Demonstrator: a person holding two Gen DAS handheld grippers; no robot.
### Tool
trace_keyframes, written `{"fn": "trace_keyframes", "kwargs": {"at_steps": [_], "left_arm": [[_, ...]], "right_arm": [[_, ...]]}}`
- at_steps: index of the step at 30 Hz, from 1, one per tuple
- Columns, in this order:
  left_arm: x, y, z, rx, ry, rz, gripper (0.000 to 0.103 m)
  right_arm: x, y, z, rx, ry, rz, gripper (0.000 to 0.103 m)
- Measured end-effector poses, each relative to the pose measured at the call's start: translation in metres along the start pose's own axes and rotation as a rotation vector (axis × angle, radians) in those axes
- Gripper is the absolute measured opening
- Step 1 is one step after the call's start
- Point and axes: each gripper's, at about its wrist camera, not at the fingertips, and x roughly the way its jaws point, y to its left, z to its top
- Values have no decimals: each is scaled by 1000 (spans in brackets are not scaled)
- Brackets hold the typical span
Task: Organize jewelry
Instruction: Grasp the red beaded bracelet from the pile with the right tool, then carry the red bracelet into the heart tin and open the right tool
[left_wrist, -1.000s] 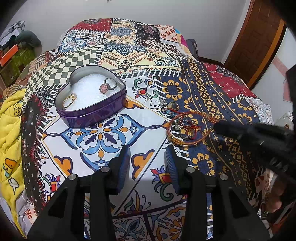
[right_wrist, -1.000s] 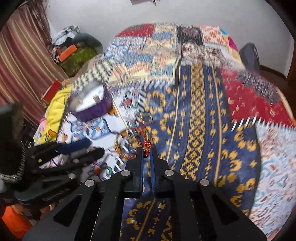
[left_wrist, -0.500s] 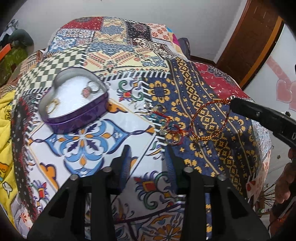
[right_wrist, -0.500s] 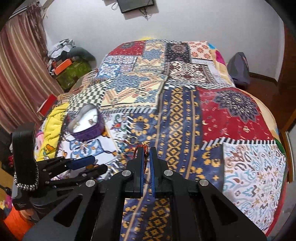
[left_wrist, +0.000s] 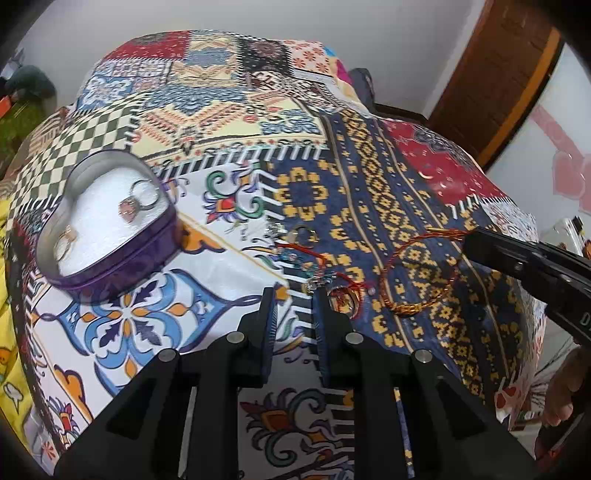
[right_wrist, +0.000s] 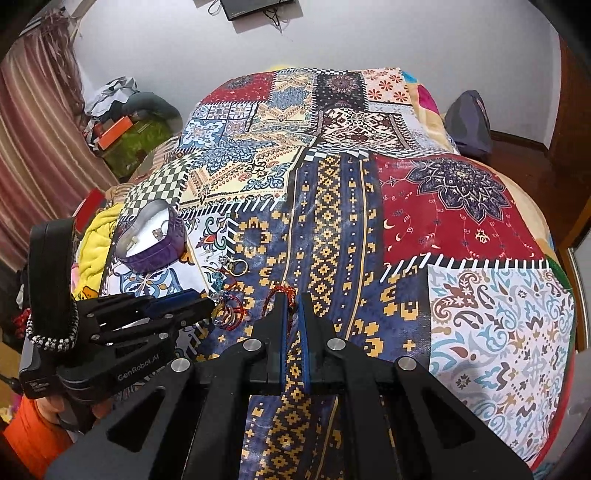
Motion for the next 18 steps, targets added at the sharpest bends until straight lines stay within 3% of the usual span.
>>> {"fn": "trace_keyframes", "kwargs": {"at_steps": [9, 13, 18], "left_arm": [[11, -12, 5, 52, -7, 19, 19], [12, -12, 3, 53, -19, -6, 9], [8, -7, 3, 17, -21, -41, 8]], "right_arm": [[4, -4, -3, 10, 9, 8, 5], [4, -4, -4, 11, 11, 8, 5], [-2, -3, -4, 16, 0, 13, 5]]}}
